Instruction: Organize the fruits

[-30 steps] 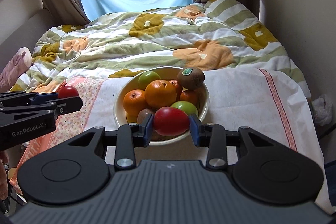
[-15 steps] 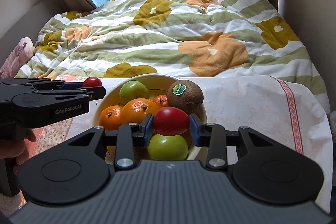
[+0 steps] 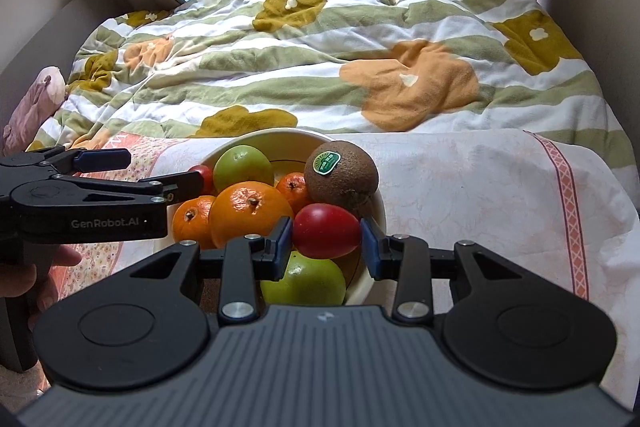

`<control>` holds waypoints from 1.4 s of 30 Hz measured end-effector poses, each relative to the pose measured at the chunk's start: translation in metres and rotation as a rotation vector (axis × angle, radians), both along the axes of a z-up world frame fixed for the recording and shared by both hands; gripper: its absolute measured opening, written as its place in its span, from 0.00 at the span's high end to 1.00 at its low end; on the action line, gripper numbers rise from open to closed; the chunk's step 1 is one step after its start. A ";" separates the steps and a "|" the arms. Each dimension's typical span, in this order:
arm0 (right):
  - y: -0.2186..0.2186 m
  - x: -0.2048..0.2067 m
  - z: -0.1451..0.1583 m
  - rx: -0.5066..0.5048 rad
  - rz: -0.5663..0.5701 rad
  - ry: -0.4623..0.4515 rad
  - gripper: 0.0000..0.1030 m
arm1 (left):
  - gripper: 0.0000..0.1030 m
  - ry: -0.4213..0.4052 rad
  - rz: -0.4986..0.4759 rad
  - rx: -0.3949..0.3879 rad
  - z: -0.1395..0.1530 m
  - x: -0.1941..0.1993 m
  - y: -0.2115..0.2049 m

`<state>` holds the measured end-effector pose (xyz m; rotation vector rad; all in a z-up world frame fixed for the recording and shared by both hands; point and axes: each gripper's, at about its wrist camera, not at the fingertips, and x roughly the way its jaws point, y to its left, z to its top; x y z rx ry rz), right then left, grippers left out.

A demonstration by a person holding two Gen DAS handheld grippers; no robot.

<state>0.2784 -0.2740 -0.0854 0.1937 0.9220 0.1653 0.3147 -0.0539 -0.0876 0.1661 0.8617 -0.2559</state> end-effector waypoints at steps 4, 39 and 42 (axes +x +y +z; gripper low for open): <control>0.000 -0.001 0.003 -0.013 0.000 -0.006 0.50 | 0.06 -0.001 0.023 -0.023 0.010 -0.011 0.004; 0.018 -0.053 0.055 0.057 -0.048 -0.103 0.00 | 0.06 -0.137 0.047 -0.067 0.070 -0.095 0.037; 0.022 -0.077 0.080 0.029 -0.052 -0.146 0.00 | 0.06 -0.183 0.054 -0.082 0.092 -0.116 0.043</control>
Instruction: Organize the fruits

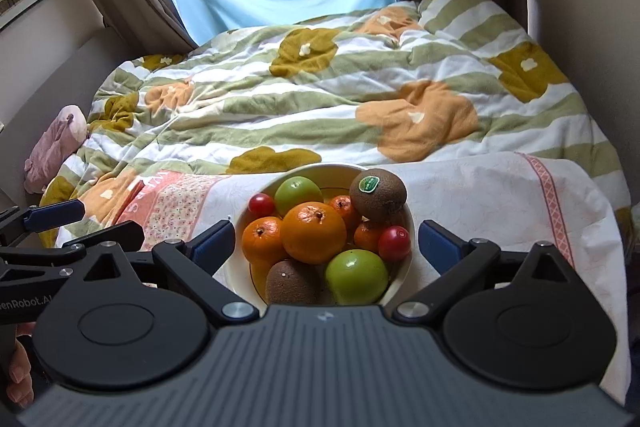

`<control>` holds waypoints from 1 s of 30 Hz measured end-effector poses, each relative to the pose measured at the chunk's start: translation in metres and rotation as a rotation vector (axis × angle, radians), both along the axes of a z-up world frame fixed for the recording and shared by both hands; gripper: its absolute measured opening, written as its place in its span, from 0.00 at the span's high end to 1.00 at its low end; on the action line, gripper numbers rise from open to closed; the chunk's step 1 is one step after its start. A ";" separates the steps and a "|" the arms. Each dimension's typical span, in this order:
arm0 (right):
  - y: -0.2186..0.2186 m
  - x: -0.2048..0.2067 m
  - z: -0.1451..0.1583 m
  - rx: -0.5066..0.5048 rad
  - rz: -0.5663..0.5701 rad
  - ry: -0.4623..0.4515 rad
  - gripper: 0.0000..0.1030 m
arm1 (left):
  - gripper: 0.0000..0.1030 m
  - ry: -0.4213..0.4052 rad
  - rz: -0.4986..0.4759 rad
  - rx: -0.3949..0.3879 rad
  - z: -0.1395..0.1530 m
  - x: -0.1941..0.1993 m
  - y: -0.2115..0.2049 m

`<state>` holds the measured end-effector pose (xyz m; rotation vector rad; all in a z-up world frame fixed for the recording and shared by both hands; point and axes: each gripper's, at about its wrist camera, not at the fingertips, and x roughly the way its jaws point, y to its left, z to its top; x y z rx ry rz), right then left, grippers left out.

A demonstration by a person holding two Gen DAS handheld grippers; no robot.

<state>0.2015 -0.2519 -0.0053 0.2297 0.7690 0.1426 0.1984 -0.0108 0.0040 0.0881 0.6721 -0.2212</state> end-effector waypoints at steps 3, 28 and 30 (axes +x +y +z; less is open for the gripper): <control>0.006 -0.028 0.024 -0.034 -0.013 -0.041 0.00 | 0.06 -0.032 0.015 -0.011 0.018 -0.023 0.007; 0.033 -0.194 0.045 -0.244 -0.121 -0.022 0.00 | 0.00 -0.069 0.053 0.021 0.036 -0.166 0.041; 0.034 -0.196 0.045 -0.238 -0.120 -0.019 0.00 | 0.00 -0.068 0.053 0.021 0.036 -0.169 0.042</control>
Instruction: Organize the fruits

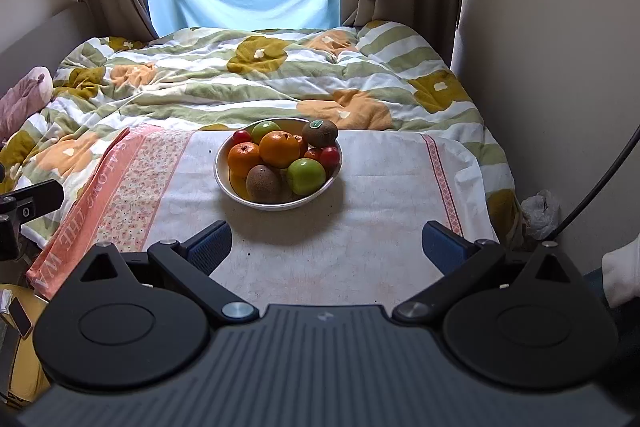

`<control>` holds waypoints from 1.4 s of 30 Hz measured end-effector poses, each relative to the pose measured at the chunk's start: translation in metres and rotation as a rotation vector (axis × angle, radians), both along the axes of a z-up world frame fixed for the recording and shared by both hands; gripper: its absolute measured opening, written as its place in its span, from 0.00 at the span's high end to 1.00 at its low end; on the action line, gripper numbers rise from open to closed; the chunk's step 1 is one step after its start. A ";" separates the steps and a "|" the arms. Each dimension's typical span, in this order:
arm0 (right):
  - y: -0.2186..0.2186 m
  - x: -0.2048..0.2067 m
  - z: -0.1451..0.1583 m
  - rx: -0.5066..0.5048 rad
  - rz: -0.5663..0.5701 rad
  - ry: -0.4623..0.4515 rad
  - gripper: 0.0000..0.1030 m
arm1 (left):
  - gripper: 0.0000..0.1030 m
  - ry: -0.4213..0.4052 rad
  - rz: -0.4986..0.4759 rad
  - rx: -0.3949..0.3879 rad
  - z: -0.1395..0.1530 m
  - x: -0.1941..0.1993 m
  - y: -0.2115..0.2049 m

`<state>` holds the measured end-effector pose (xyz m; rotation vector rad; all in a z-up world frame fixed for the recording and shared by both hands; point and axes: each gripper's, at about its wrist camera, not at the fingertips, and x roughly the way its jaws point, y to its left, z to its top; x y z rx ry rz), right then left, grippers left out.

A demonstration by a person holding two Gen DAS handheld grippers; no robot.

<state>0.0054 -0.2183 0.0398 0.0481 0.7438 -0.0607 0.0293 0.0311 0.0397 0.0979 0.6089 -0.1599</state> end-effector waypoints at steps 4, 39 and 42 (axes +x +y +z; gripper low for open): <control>0.000 -0.002 0.000 0.006 -0.001 -0.002 0.00 | 0.00 0.000 0.001 0.000 0.000 -0.002 0.000; 0.011 0.006 -0.003 0.013 0.000 0.009 0.00 | 0.00 0.021 0.001 -0.023 -0.002 0.005 0.006; 0.011 0.006 -0.003 0.013 -0.001 0.010 0.00 | 0.00 0.024 0.002 -0.031 -0.002 0.006 0.006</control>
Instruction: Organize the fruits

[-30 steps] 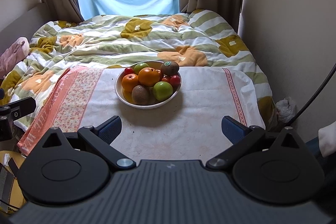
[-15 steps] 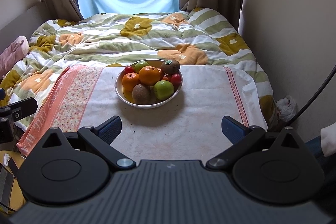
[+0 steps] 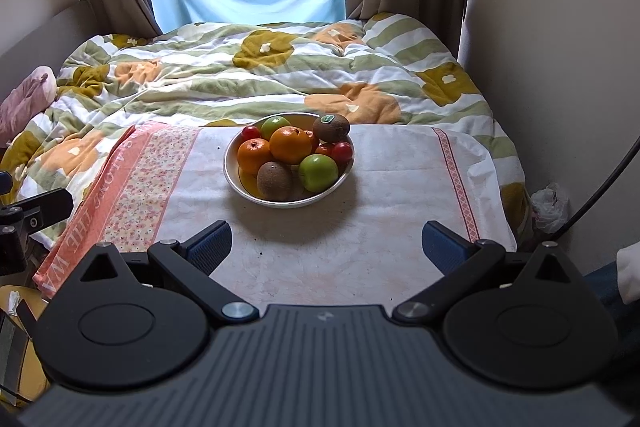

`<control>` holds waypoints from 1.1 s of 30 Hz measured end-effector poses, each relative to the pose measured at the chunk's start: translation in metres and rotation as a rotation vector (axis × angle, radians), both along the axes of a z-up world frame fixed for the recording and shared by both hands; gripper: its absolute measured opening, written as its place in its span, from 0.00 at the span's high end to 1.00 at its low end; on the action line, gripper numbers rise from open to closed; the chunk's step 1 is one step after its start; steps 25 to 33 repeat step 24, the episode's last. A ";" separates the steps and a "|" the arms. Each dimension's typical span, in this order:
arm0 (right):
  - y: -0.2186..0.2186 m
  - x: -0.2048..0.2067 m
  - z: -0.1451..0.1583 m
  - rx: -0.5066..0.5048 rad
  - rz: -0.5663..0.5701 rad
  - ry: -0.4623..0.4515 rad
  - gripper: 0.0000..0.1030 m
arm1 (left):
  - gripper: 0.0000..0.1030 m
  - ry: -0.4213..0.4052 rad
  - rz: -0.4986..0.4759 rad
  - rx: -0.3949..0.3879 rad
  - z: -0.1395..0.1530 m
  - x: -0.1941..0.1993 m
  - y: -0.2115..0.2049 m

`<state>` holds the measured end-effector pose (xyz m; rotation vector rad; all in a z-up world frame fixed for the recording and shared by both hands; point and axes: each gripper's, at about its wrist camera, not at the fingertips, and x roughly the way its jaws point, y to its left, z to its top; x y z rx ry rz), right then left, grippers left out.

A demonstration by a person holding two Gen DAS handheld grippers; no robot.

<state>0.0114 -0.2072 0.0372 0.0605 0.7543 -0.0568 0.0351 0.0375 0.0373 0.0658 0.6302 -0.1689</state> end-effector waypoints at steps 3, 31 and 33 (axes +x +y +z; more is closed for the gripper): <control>0.000 0.000 0.000 0.000 -0.001 0.001 0.00 | 0.00 0.000 -0.001 -0.010 0.000 0.001 0.000; 0.002 0.009 -0.005 0.003 0.001 0.012 0.00 | 0.00 -0.018 0.008 0.007 0.000 0.014 -0.003; 0.002 0.009 -0.005 0.003 0.001 0.012 0.00 | 0.00 -0.018 0.008 0.007 0.000 0.014 -0.003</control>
